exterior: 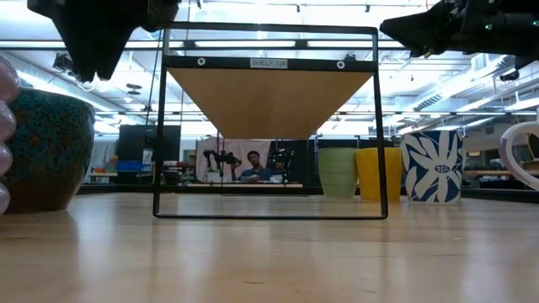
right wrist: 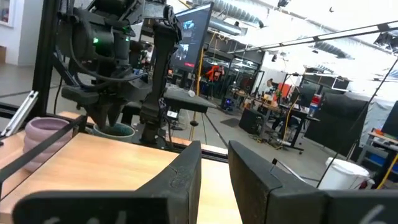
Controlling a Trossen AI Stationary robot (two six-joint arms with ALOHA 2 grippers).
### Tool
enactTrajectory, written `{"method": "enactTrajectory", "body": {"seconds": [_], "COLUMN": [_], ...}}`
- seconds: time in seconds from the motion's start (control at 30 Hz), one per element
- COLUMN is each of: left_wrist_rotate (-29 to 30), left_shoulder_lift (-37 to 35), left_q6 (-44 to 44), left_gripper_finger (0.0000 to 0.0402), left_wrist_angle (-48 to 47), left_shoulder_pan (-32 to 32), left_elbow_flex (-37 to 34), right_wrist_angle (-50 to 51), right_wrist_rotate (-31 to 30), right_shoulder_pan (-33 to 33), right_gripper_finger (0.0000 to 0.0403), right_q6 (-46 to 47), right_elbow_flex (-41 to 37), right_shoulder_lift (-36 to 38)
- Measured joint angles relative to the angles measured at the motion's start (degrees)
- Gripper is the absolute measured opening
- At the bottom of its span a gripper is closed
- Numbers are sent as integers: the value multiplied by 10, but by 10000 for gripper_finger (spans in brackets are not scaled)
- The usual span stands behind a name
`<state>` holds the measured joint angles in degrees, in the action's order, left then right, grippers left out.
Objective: Place coffee mugs
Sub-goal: Put the dark blue mug on the shelf
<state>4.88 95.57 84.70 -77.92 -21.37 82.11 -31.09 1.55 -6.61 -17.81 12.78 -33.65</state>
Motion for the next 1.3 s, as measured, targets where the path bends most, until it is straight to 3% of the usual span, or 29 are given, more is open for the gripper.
{"method": "enactTrajectory", "body": {"seconds": [0.37, 0.7, 1.0, 1.13, 1.3], "left_wrist_rotate": [21, 50, 87, 92, 85], "left_shoulder_lift": [16, 15, 3, -41, -121], "left_q6": [2, -9, -15, -1, 13], "left_gripper_finger": [222, 169, 155, 155, 155], "left_wrist_angle": [-29, -30, -56, -34, 90], "left_shoulder_pan": [-10, -27, -33, -35, -36], "left_elbow_flex": [0, 0, -3, -55, -150], "right_wrist_angle": [4, 9, 9, 9, 10], "right_wrist_rotate": [0, 0, 0, 1, 1], "right_shoulder_pan": [0, 0, 0, 0, 0], "right_gripper_finger": [87, 87, 87, 87, 87], "right_q6": [-18, -29, -28, -28, -28], "right_elbow_flex": [0, 0, 0, 0, 0], "right_shoulder_lift": [0, 0, 0, 0, 0]}}
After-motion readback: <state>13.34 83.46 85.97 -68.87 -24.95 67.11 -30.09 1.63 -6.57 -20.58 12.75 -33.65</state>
